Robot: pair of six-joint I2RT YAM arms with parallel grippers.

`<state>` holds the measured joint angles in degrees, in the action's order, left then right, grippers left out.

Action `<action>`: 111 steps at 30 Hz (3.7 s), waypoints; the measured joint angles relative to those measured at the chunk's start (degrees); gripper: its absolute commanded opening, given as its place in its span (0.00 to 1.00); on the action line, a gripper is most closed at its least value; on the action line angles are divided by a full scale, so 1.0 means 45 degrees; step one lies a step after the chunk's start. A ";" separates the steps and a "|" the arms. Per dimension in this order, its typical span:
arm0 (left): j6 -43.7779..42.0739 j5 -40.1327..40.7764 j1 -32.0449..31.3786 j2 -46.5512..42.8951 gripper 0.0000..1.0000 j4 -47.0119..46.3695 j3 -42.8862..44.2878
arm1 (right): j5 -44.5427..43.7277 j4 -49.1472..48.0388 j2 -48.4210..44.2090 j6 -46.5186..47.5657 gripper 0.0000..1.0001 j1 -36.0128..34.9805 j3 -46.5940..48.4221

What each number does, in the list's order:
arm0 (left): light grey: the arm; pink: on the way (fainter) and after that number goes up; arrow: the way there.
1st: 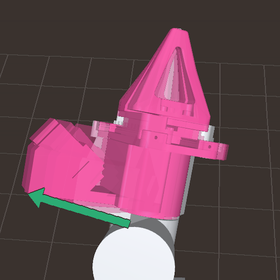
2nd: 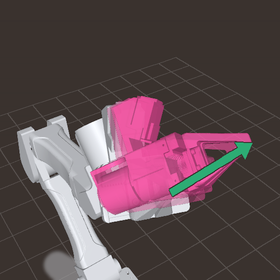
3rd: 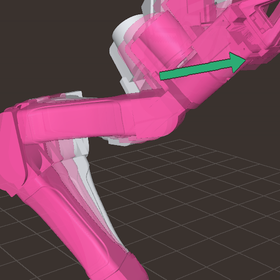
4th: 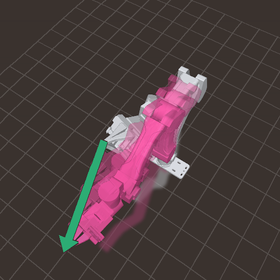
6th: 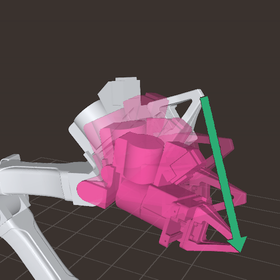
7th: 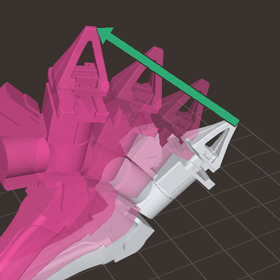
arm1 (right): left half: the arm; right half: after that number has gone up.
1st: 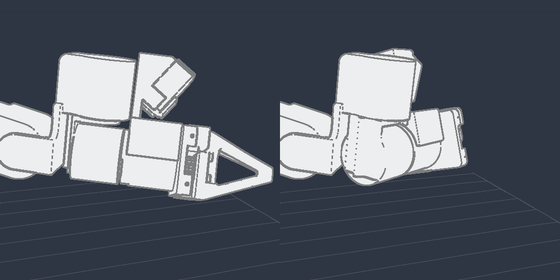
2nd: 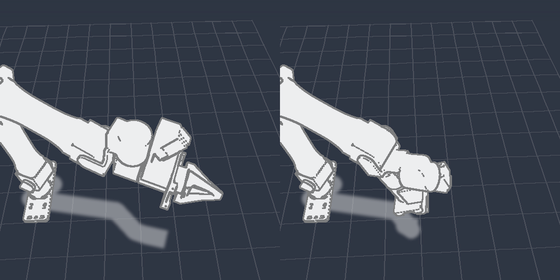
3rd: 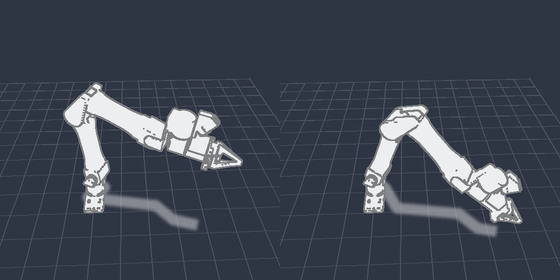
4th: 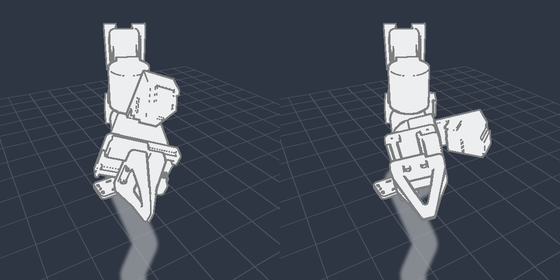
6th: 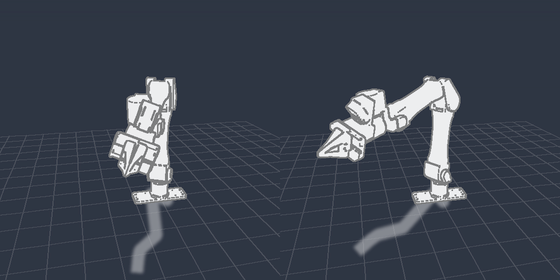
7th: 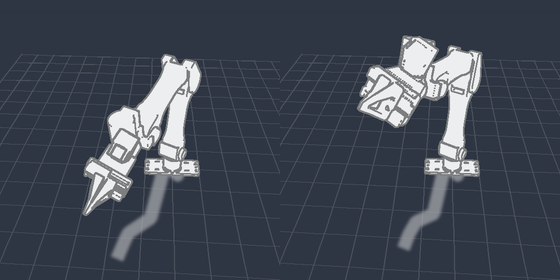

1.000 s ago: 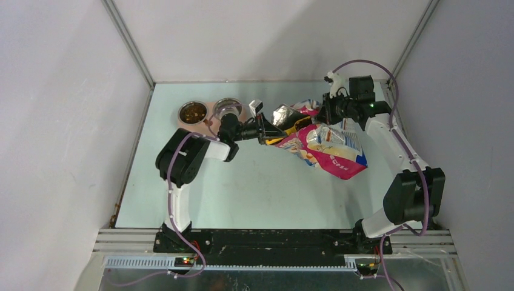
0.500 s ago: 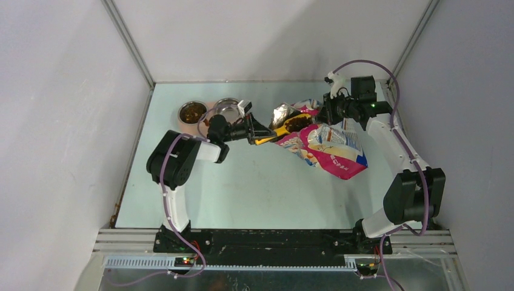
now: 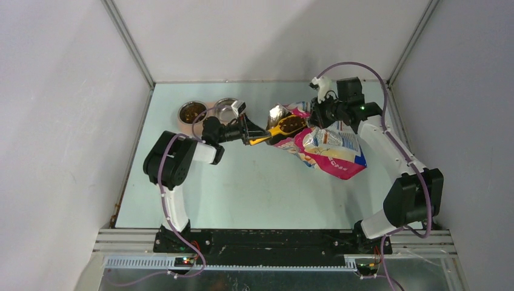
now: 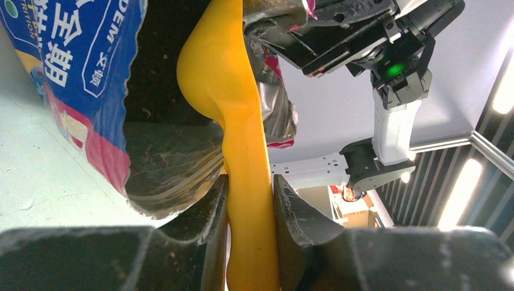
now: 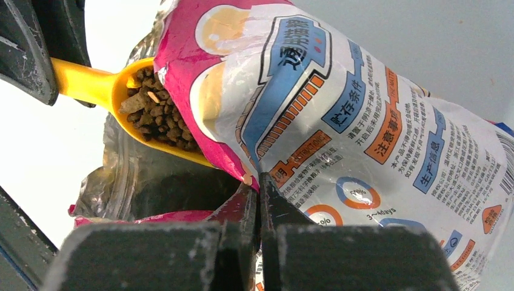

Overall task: Serve the pet food
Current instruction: Collect the pet food from the pet food bag.

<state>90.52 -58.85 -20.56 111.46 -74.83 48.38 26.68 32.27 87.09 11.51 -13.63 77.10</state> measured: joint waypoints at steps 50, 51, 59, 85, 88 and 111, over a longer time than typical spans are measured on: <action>-1.1691 0.5751 -0.2642 0.0102 0.00 1.8710 0.7252 | -0.0869 0.0364 -0.0097 0.0534 0.00 -0.0612 0.0049; -1.1783 0.5848 -0.2778 0.0364 0.00 1.8918 0.7640 | -0.0840 0.0345 -0.0117 0.0534 0.00 -0.0588 0.0019; -1.1657 0.5081 -0.3181 0.2025 0.00 1.8928 0.9068 | -0.0588 0.0087 -0.0238 0.0534 0.00 -0.0423 -0.0209; -0.2093 0.0879 -0.3084 0.2856 0.00 0.4231 0.5047 | -0.0073 0.0296 -0.0631 0.0442 0.00 0.0612 -0.0481; -0.2098 0.0520 -0.2773 0.2147 0.00 0.3963 0.4269 | -0.0068 0.0233 -0.0636 0.0442 0.00 0.0695 -0.0481; 0.0559 -0.1039 -0.0903 0.1384 0.00 -0.0699 0.1258 | 0.0151 0.0568 -0.0602 0.0976 0.00 0.1001 -0.0272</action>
<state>93.03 -63.53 -24.62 117.69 -77.97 54.04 27.35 34.83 84.38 15.90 -9.13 75.88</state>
